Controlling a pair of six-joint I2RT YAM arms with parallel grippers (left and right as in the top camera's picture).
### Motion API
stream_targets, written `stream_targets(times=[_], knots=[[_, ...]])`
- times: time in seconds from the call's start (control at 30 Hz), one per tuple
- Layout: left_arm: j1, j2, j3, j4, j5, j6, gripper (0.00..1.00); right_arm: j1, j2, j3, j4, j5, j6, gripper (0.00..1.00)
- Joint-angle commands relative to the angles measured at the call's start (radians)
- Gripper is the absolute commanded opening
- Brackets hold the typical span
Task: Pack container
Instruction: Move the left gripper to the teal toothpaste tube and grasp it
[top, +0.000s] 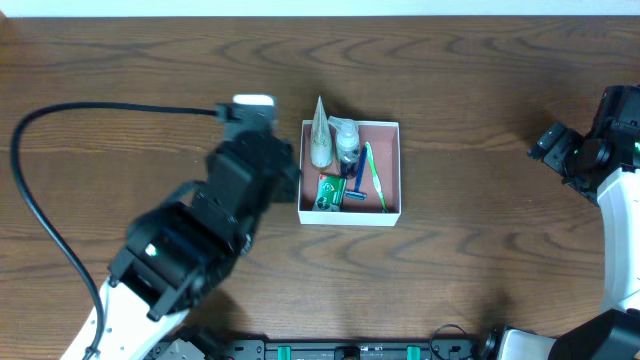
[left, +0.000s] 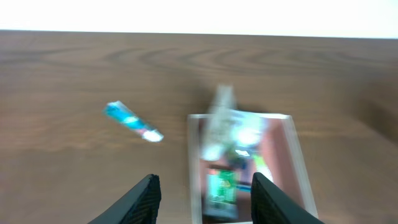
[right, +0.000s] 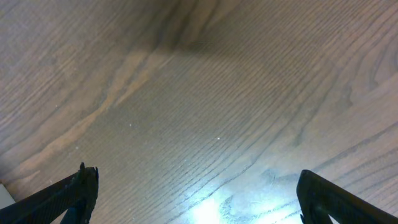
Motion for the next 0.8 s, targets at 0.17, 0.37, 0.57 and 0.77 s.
stream_targets(times=[0.17,0.37,0.57,0.77], knots=[[0.307,0.127,0.016,-0.011,0.124,0.014,0.48,-0.008,-0.006,0.012,-0.002,0.004,-0.002,0.99],[0.454,0.288,0.016,0.080,0.258,0.039,0.48,-0.008,-0.006,0.012,-0.002,0.004,-0.002,0.99],[0.492,0.483,0.016,0.227,0.312,-0.004,0.49,-0.008,-0.006,0.012,-0.002,0.004,-0.002,0.99],[0.492,0.634,0.016,0.362,0.311,-0.092,0.49,-0.008,-0.006,0.012,-0.002,0.004,-0.002,0.99]])
